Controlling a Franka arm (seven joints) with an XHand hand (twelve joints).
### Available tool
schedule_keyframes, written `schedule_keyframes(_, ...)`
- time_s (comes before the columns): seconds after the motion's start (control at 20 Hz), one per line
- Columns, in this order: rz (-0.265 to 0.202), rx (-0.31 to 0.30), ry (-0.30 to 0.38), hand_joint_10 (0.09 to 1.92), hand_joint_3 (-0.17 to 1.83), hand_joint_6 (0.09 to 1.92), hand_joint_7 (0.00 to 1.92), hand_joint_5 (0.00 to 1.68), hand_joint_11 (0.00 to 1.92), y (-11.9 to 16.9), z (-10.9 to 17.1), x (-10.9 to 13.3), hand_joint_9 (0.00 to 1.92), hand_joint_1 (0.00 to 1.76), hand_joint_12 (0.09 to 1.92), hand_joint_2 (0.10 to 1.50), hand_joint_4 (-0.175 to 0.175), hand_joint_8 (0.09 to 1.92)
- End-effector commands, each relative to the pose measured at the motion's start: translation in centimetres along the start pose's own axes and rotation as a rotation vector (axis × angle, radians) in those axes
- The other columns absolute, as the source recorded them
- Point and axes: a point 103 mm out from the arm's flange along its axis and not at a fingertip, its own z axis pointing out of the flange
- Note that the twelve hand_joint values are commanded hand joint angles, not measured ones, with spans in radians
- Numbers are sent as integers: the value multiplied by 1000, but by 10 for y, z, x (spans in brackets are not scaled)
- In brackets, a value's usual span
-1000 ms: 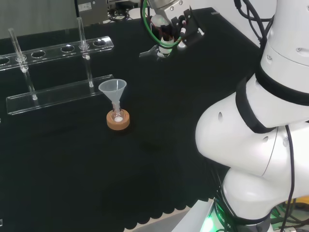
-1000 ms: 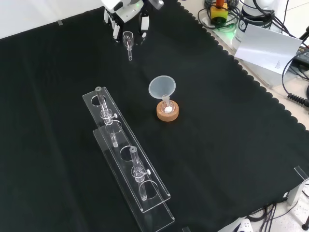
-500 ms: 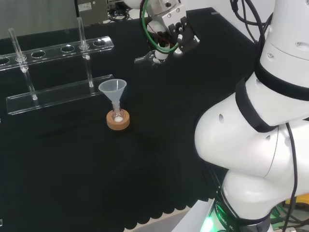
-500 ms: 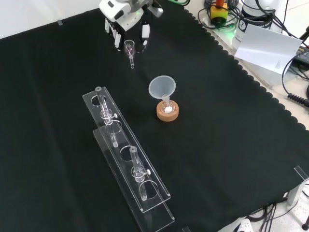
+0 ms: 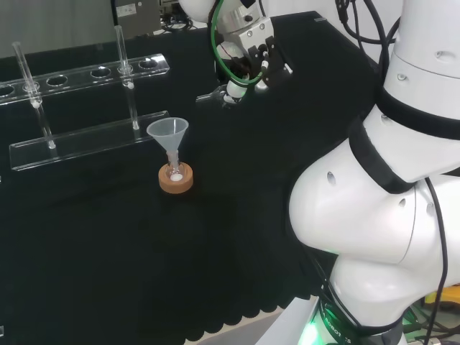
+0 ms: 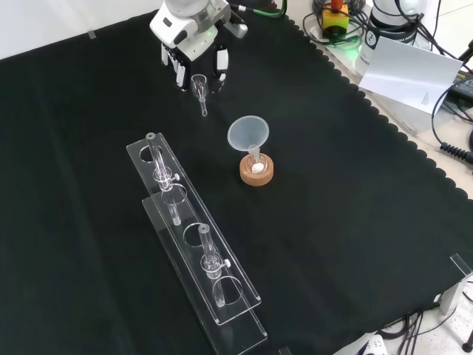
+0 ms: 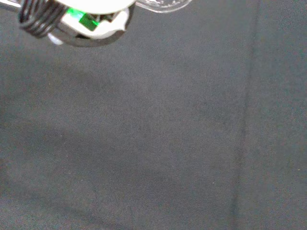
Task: Put the weighing funnel back on the table.
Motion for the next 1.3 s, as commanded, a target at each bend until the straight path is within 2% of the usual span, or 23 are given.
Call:
schedule_keyframes(0.05, -11, 17, 14, 87, 606, 662, 1377, 1267, 1113, 13, 17, 1, 1490, 1119, 840, 689, 175, 246)
schedule_keyframes(0.35, -13, 27, 31, 87, 605, 663, 1376, 1266, 1113, 23, 33, 1, 1490, 1119, 839, 689, 175, 246)
schedule_keyframes(0.6, -31, 5, 47, 87, 605, 664, 1375, 1266, 1114, 29, 47, 6, 1490, 1119, 839, 690, 175, 246)
schedule_keyframes(1.3, -54, 6, 109, 87, 603, 665, 1374, 1265, 1116, 50, 88, 17, 1489, 1119, 838, 691, 175, 246)
